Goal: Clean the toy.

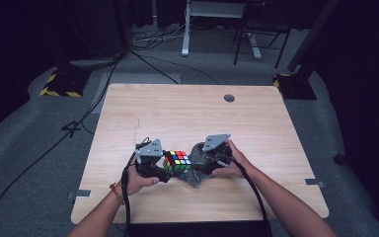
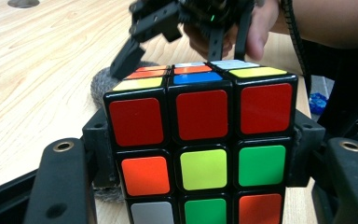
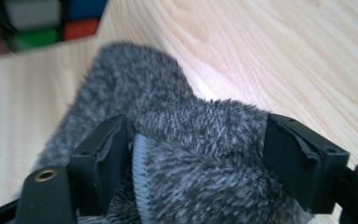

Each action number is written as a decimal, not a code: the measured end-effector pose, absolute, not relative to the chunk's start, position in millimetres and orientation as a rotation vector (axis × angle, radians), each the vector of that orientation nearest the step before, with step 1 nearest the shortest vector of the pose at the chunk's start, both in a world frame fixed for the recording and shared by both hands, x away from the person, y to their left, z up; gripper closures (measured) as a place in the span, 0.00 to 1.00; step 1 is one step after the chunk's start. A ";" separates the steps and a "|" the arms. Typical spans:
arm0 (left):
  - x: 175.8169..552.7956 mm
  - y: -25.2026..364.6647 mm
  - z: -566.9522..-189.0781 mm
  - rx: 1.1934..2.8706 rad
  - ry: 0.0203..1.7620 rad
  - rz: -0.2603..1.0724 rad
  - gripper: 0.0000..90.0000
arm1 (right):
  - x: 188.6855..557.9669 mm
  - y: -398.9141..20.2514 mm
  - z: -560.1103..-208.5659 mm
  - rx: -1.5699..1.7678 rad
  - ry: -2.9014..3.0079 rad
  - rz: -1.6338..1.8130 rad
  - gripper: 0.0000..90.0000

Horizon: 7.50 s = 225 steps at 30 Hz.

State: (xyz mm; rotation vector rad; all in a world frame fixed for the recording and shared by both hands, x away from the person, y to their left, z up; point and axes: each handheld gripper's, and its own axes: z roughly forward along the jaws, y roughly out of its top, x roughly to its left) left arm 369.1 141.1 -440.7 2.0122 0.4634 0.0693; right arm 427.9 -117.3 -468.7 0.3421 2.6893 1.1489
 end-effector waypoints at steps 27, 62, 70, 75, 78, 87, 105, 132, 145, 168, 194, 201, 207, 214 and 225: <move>368.4 146.6 -431.7 1.980 0.490 0.106 0.36 | 422.3 -127.7 -488.7 0.384 2.810 1.104 0.75; 373.8 74.1 -435.5 2.121 0.303 0.119 0.36 | 394.7 -187.0 -404.2 0.363 2.518 1.496 0.77; 379.8 70.6 -436.8 2.133 0.323 0.152 0.36 | 390.9 -190.3 -395.9 0.342 2.504 1.524 0.77; 380.0 70.4 -436.2 2.110 0.304 0.152 0.36 | 386.6 -189.6 -391.6 0.329 2.508 1.541 0.76; 374.5 65.5 -434.9 2.129 0.270 0.168 0.36 | 386.5 -183.0 -394.6 0.323 2.516 1.483 0.76; 370.6 67.2 -434.5 2.121 0.260 0.179 0.36 | 396.3 -183.6 -408.3 0.366 2.518 1.391 0.77; 371.6 71.8 -429.4 2.075 0.268 0.182 0.36 | 389.7 -190.3 -401.6 0.343 2.473 1.439 0.77; 366.3 74.4 -420.9 2.010 0.251 0.235 0.37 | 397.9 -195.6 -410.4 0.433 2.490 1.282 0.77; 373.4 68.6 -432.0 2.071 0.275 0.237 0.37 | 390.2 -202.6 -386.7 0.446 2.406 1.470 0.77; 369.2 77.5 -424.4 2.025 0.271 0.266 0.37 | 402.8 -203.0 -406.8 0.494 2.527 1.178 0.76; 369.5 70.6 -426.0 2.007 0.261 0.242 0.37 | 409.8 -199.4 -424.6 0.542 2.623 1.243 0.76; 368.2 78.4 -416.3 1.937 0.267 0.241 0.37 | 411.7 -199.2 -427.7 0.553 2.630 1.180 0.76; 369.2 81.4 -414.7 1.900 0.278 0.227 0.37 | 411.8 -198.4 -431.5 0.561 2.639 1.239 0.76; 372.9 78.4 -423.6 1.891 0.304 0.186 0.37 | 401.5 -197.2 -420.1 0.523 2.607 1.438 0.76; 374.4 74.4 -427.6 1.933 0.320 0.187 0.37 | 396.0 -199.9 -410.4 0.488 2.555 1.484 0.77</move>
